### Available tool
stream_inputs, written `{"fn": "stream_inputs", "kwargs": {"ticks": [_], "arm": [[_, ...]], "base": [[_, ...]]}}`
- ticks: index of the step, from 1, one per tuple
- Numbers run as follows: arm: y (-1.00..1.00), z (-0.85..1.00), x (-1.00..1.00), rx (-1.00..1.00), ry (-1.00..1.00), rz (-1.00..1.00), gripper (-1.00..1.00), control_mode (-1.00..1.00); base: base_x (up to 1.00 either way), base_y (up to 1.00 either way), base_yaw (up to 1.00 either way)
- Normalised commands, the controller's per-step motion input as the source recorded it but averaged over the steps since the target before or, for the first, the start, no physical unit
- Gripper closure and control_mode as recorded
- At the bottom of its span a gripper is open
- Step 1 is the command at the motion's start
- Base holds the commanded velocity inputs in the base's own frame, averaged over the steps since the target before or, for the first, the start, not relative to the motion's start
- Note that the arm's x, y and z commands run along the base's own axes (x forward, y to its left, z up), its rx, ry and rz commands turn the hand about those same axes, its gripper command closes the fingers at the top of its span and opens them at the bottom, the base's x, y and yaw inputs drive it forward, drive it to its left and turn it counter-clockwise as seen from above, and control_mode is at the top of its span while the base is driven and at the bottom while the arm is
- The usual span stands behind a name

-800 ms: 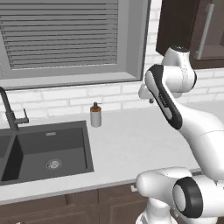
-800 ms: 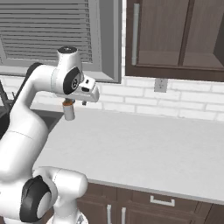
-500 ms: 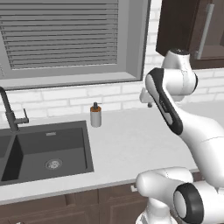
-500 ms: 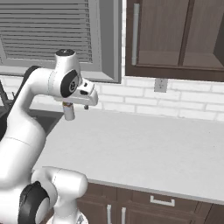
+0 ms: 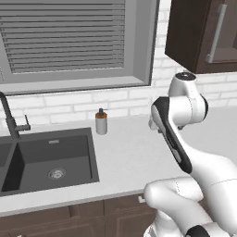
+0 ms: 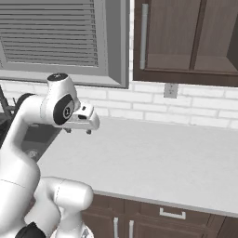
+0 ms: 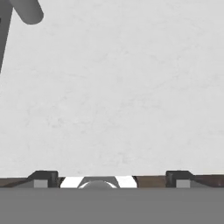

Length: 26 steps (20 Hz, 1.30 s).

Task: Take a straw from the drawer in front and place it inside the glass cup on the dining counter.

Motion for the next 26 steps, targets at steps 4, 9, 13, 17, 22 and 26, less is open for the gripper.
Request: {"fn": "stream_inputs", "kwargs": {"ticks": [4, 9, 13, 17, 22, 26], "arm": [[0.01, -0.53, -0.46, -0.01, 0.0, 0.0, -1.0, -1.0], [0.0, -0.44, -0.44, 0.0, 0.04, 0.0, -1.0, -1.0], [0.0, -0.32, -0.42, 0.0, -0.01, 0.0, -1.0, -1.0], [0.0, -0.07, -0.35, 0.01, -0.07, 0.0, -1.0, 1.0], [0.0, 0.0, 0.0, 0.0, 0.0, 0.0, -1.0, 1.0], [0.0, 0.0, 0.0, 0.0, 0.0, 0.0, -1.0, 1.0]], "base": [[0.0, 0.0, 0.0], [0.0, 0.0, 0.0], [0.0, 0.0, 0.0], [-0.11, 0.0, 0.0], [-0.48, 0.07, 0.0], [-0.19, 0.46, -0.08]]}}
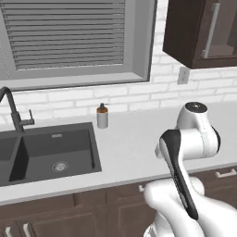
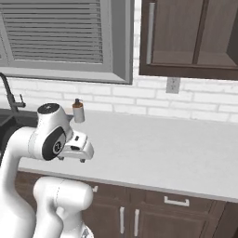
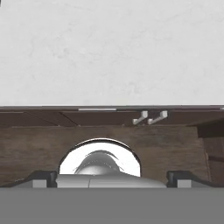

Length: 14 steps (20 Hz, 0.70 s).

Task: Take a straw from the drawer in front and place it inside the glass cup on the dining counter.

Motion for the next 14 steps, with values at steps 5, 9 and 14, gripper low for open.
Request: {"fn": "stream_inputs", "kwargs": {"ticks": [5, 9, 14], "arm": [[0.0, 0.0, 0.0, 0.0, 0.0, 0.0, -1.0, 1.0], [0.0, 0.0, 0.0, 0.0, 0.0, 0.0, -1.0, 1.0], [0.0, 0.0, 0.0, 0.0, 0.0, 0.0, -1.0, 1.0]], "base": [[0.0, 0.8, -0.23], [-0.06, 0.78, -0.31], [-0.15, 0.65, -0.36]]}}
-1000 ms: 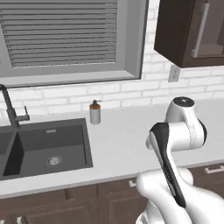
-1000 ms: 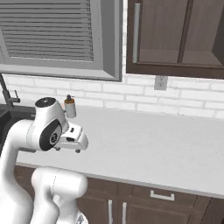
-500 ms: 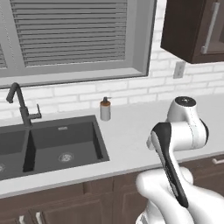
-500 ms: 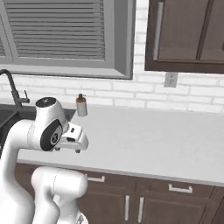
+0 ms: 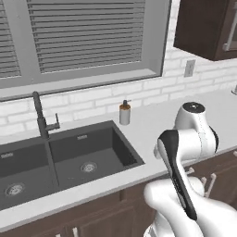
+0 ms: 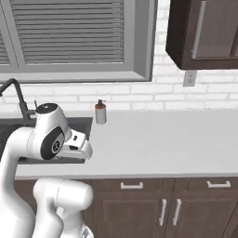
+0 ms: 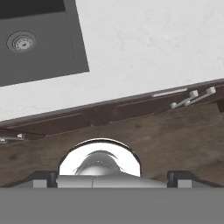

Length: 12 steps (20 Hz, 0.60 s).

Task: Take a straw from the drawer in front and place it inside the glass cup on the dining counter.

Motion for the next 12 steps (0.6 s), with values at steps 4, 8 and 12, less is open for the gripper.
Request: {"fn": "stream_inputs", "kwargs": {"ticks": [4, 8, 12], "arm": [[0.0, 0.0, 0.0, 0.0, 0.0, 0.0, -1.0, 1.0], [0.0, 0.0, 0.0, 0.0, 0.0, 0.0, -1.0, 1.0], [0.0, 0.0, 0.0, 0.0, 0.0, 0.0, -1.0, 1.0]], "base": [[-0.19, 0.59, -0.38], [-0.3, 0.38, -0.42], [-0.28, 0.1, -0.44]]}}
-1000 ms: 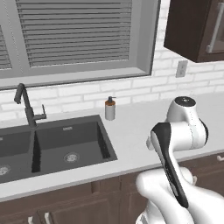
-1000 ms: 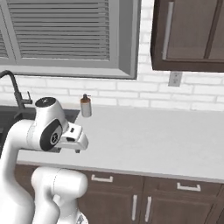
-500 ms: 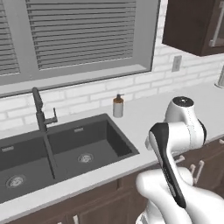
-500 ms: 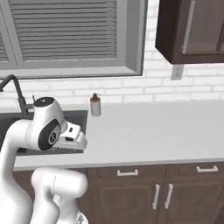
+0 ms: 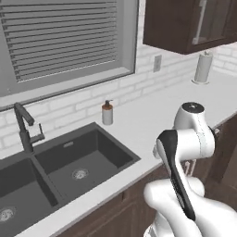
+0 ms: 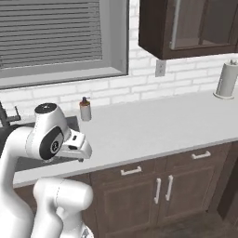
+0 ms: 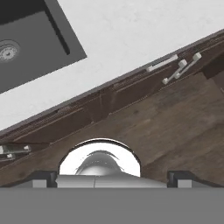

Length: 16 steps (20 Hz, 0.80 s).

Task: Take a straw from the drawer in front and place it inside the glass cup on the dining counter.

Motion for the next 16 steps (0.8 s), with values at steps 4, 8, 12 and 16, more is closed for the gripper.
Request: {"fn": "stream_inputs", "kwargs": {"ticks": [4, 8, 12, 16], "arm": [[0.0, 0.0, 0.0, 0.0, 0.0, 0.0, -1.0, 1.0], [0.0, 0.0, 0.0, 0.0, 0.0, 0.0, -1.0, 1.0], [0.0, 0.0, 0.0, 0.0, 0.0, 0.0, -1.0, 1.0], [0.0, 0.0, 0.0, 0.0, 0.0, 0.0, -1.0, 1.0]], "base": [[-0.15, 0.01, -0.44], [-0.17, 0.0, -0.42], [-0.17, 0.0, -0.42], [-0.27, 0.03, -0.4]]}}
